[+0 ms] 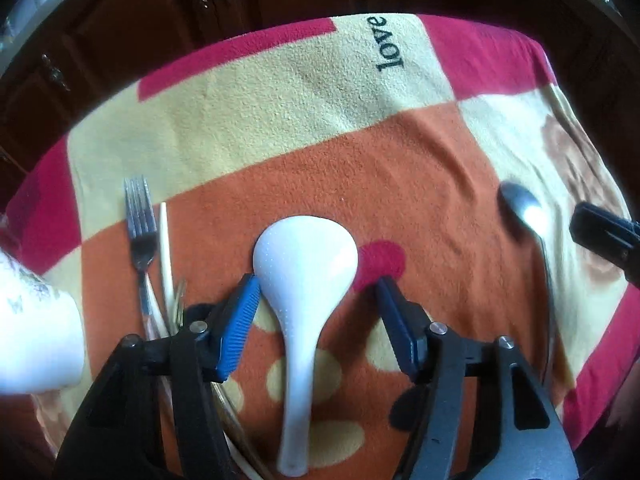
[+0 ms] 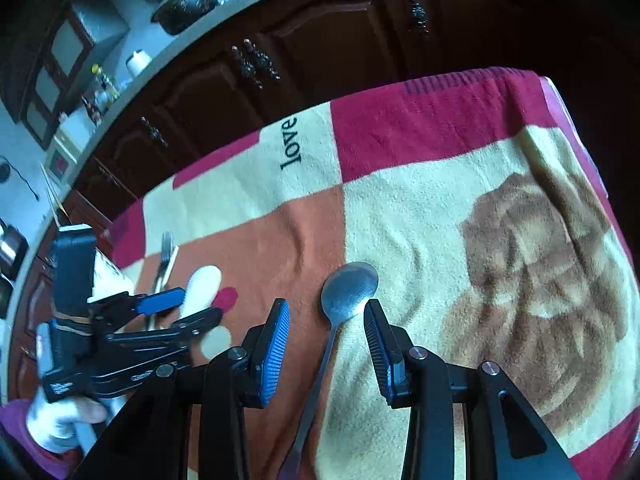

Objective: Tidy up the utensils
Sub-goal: 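Close the right tool on a metal spoon beside the white ceramic spoon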

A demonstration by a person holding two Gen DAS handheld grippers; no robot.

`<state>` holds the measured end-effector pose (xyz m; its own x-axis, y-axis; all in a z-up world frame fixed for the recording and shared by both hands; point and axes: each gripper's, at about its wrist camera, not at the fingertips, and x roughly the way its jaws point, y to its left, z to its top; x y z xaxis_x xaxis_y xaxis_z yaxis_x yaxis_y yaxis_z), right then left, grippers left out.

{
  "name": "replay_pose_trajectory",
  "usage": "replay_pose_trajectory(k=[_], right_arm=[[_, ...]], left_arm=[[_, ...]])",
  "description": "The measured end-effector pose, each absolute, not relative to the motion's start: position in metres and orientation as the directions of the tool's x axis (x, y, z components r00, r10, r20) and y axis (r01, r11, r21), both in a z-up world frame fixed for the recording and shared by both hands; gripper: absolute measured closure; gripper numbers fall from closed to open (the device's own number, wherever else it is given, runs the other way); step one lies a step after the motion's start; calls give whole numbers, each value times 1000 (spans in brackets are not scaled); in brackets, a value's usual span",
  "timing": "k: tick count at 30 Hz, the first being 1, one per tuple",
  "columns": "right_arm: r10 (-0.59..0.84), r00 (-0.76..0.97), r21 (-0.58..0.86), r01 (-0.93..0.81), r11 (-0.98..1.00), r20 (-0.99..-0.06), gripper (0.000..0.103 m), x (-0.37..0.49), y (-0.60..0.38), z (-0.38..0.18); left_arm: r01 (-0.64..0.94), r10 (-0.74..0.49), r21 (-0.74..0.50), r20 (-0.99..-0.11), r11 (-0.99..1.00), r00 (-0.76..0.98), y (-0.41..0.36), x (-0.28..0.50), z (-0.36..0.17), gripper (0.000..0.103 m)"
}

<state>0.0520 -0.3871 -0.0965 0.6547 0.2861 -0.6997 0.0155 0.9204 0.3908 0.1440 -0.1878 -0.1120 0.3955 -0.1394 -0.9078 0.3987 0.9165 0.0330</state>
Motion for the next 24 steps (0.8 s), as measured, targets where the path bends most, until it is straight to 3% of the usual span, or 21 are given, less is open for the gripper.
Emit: replay_pose_trajectory(k=[1, 3, 9, 10, 11, 14, 21, 24], right_arm=[[289, 657, 397, 17, 918, -696, 66, 53, -386, -97], [289, 657, 400, 20, 916, -696, 66, 52, -387, -97], [289, 649, 402, 28, 915, -704, 66, 54, -391, -101], [290, 647, 405, 31, 914, -705, 66, 54, -391, -102], [292, 643, 407, 33, 913, -708, 66, 56, -392, -104], [285, 631, 395, 37, 918, -721, 66, 62, -391, -109], [338, 596, 456, 52, 889, -728, 67, 87, -399, -125], [370, 588, 490, 52, 870, -719, 73, 93, -395, -127]], left_arm=[[395, -155, 8, -912, 919, 380, -187, 147, -113, 42], [388, -182, -27, -910, 921, 371, -184, 153, -112, 54], [371, -363, -254, -893, 894, 265, -163, 156, -104, 57], [368, -393, -288, -885, 884, 249, -161, 155, -102, 68], [369, -403, -299, -881, 880, 247, -159, 153, -100, 74], [369, -420, -316, -874, 874, 245, -154, 148, -96, 79], [362, -431, -329, -867, 872, 250, -145, 144, -94, 82], [344, -420, -323, -869, 882, 260, -137, 146, -90, 87]])
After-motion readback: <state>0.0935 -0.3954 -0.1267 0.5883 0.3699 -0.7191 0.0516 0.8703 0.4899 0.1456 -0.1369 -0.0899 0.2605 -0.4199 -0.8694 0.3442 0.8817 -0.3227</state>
